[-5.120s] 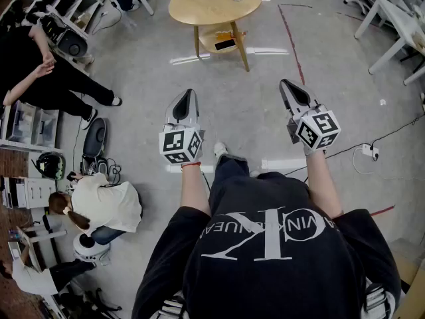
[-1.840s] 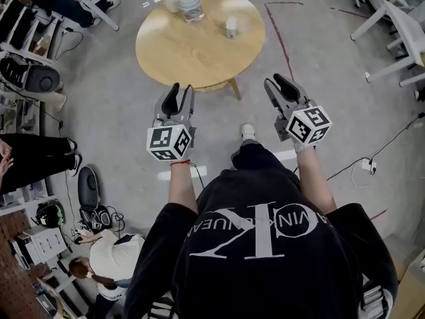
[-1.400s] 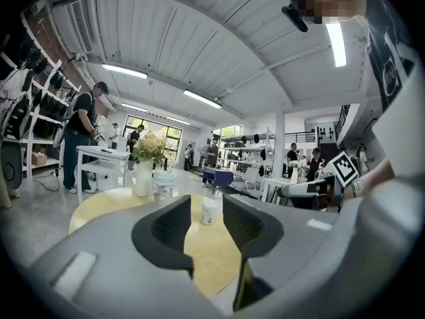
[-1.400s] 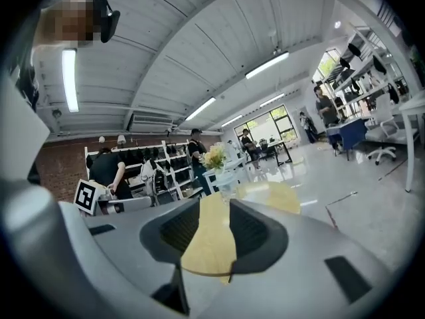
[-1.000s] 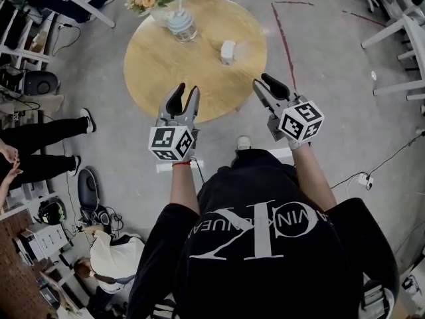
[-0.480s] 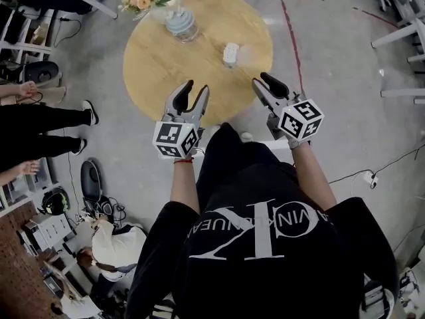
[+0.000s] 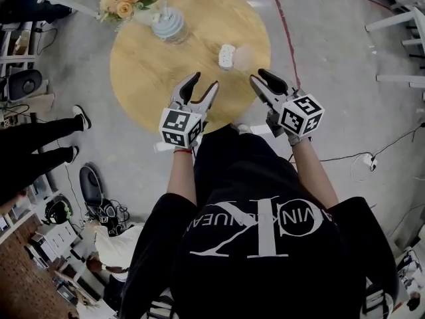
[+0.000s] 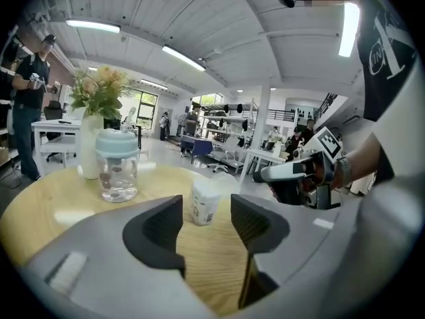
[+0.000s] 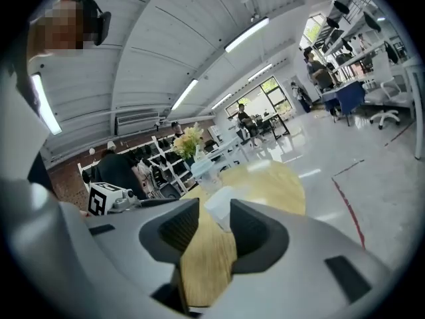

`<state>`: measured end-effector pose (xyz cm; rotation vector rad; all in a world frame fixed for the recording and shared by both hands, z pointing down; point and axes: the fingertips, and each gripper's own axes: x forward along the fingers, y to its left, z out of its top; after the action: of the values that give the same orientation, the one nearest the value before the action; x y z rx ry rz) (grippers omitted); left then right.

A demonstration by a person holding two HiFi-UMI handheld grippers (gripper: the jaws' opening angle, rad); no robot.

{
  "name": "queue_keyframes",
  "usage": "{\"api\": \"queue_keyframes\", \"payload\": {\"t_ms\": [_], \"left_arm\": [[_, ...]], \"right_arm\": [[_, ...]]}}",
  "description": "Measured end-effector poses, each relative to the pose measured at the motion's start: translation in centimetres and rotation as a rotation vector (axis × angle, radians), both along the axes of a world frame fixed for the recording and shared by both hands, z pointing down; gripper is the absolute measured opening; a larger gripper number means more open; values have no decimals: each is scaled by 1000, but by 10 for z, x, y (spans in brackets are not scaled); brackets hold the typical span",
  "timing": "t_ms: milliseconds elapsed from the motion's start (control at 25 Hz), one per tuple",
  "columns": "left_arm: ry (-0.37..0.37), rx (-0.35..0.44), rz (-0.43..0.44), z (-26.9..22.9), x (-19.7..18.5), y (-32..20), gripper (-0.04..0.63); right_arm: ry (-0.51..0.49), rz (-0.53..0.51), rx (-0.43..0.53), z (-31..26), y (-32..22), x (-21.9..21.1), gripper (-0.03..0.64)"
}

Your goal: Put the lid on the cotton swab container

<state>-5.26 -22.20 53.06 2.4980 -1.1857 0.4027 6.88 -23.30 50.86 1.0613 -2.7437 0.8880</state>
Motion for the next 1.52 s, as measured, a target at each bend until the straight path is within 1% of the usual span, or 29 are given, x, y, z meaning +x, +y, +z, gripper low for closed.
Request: {"api": "queue_keyframes", "payload": {"t_ms": [80,240,440,520,720,960,1200,1400,1520], "left_arm": [[-13,-8,43,8,6,-6,223],[-38,-17,97,18,16,-21,236],[-119,-41,169,39,23,-29,236],[-137,-45,200,43,26,-31,236],[-139,-46,238,47,33,-38,236],[-143,-38,277,50,39,-44,236],[-143,-31,295,52,45,-46,235],[-143,-26,299,51,45,-47,219],[-140,-24,303,51,45,-47,218]], "right_arm": [[-7,11,-21,5,-4,0,110],[-12,31,-53,14,-13,-5,114],[-30,47,-91,20,-23,-10,114],[-40,55,-102,22,-27,-12,114],[-63,69,-116,21,-33,-15,114],[-63,79,-94,11,-38,-17,112],[-67,58,-75,3,-44,-26,112],[-63,31,-62,-3,-47,-36,104],[-50,15,-57,-4,-49,-43,98]]}}
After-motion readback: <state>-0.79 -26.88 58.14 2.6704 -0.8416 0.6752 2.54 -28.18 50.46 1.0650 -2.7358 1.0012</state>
